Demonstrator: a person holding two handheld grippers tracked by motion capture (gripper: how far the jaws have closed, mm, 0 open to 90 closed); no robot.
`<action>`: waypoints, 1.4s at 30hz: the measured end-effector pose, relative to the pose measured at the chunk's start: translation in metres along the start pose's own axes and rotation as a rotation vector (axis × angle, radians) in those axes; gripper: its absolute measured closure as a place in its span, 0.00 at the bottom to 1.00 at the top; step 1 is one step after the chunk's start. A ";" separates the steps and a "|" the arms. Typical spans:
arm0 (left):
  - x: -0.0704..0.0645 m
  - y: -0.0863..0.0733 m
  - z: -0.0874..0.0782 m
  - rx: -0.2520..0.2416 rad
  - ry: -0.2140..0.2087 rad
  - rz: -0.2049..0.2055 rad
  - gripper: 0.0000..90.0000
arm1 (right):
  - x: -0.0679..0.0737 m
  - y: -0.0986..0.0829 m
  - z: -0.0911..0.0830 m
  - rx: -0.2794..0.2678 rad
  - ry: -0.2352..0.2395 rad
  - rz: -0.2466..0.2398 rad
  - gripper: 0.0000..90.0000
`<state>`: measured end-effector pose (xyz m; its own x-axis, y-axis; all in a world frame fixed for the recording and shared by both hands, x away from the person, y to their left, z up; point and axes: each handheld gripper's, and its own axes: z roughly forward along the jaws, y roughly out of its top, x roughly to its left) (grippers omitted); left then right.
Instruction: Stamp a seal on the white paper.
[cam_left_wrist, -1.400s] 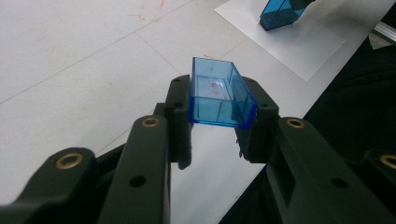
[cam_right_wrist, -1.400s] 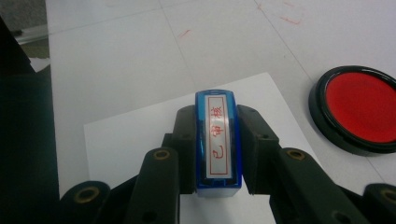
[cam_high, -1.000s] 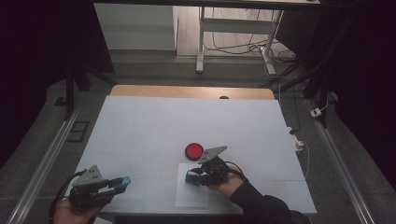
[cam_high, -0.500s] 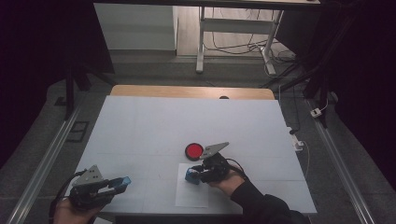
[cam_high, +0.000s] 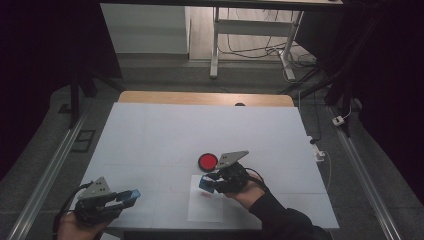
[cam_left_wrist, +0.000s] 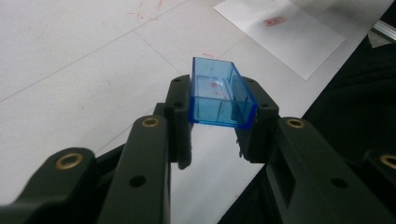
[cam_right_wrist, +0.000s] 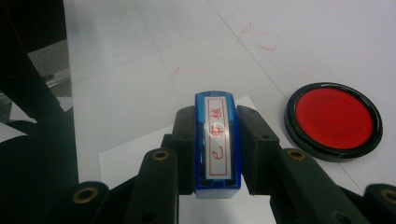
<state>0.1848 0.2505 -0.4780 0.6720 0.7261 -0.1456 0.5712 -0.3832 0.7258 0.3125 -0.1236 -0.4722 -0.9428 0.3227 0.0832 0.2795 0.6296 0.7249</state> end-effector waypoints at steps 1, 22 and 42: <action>0.000 0.000 0.000 0.001 -0.001 0.003 0.75 | 0.000 0.000 0.000 -0.001 0.000 -0.003 0.78; -0.002 0.000 0.000 0.003 -0.001 0.011 0.75 | 0.004 0.014 -0.019 -0.041 0.010 -0.017 0.78; -0.002 0.001 0.001 0.010 -0.002 0.017 0.75 | 0.008 0.019 -0.031 -0.084 0.018 -0.039 0.78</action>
<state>0.1846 0.2484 -0.4778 0.6830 0.7179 -0.1345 0.5641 -0.4014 0.7216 0.3050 -0.1308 -0.4370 -0.9560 0.2858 0.0661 0.2274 0.5795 0.7826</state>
